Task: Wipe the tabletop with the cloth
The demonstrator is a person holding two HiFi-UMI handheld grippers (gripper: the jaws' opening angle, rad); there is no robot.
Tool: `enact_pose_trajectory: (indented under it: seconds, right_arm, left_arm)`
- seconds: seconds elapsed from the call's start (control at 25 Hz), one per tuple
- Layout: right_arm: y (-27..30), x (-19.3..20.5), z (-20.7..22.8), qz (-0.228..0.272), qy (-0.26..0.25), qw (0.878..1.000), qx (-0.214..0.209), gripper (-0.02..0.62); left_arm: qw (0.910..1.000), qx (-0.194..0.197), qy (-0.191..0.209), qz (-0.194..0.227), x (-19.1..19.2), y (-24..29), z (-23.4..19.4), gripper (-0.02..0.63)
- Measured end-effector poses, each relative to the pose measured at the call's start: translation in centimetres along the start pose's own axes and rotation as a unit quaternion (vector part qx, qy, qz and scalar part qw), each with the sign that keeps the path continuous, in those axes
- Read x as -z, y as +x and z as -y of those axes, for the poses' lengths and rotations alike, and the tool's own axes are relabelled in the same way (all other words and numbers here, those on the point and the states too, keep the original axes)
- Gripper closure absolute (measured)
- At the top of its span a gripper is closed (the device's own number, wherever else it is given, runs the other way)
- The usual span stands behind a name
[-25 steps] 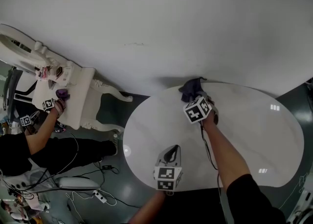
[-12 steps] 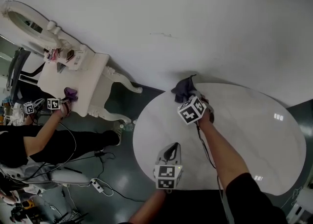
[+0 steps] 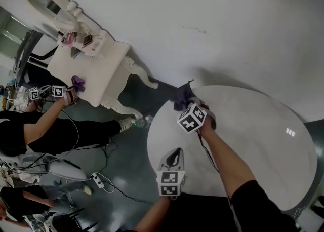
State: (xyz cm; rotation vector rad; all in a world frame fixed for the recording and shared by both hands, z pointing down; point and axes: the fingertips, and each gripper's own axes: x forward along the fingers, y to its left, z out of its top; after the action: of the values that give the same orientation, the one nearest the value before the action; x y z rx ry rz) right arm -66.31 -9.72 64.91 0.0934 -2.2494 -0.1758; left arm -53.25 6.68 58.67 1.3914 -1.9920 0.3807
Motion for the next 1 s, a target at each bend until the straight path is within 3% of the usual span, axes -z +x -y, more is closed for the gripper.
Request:
enact_pose_trajectory:
  seconds: [0.2, 0.52, 0.8, 1.0]
  right_arm:
    - [0.2, -1.7, -6.1, 0.007, -0.031, 0.999, -0.041, 0.551]
    - [-0.9, -1.9, -12.9, 0.015, -0.042, 0.995, -0.090, 0.551]
    - [-3.1, 1.8, -9.9, 0.014, 0.040, 0.997, -0.060, 0.549]
    - [-5.5, 5.8, -6.9, 0.010, 0.066, 0.997, -0.046, 0.549]
  left_arm:
    - [0.9997, -0.021, -0.012, -0.003, 1.2, -1.5, -2.0, 0.600]
    - [0.9991, -0.031, -0.023, -0.018, 3.8, -3.4, -4.0, 0.600]
    - [0.9991, -0.001, 0.020, -0.037, 4.9, -2.4, -1.8, 0.600]
    - [0.9975, 0.034, 0.042, -0.046, 5.0, -1.1, 2.9, 0.600]
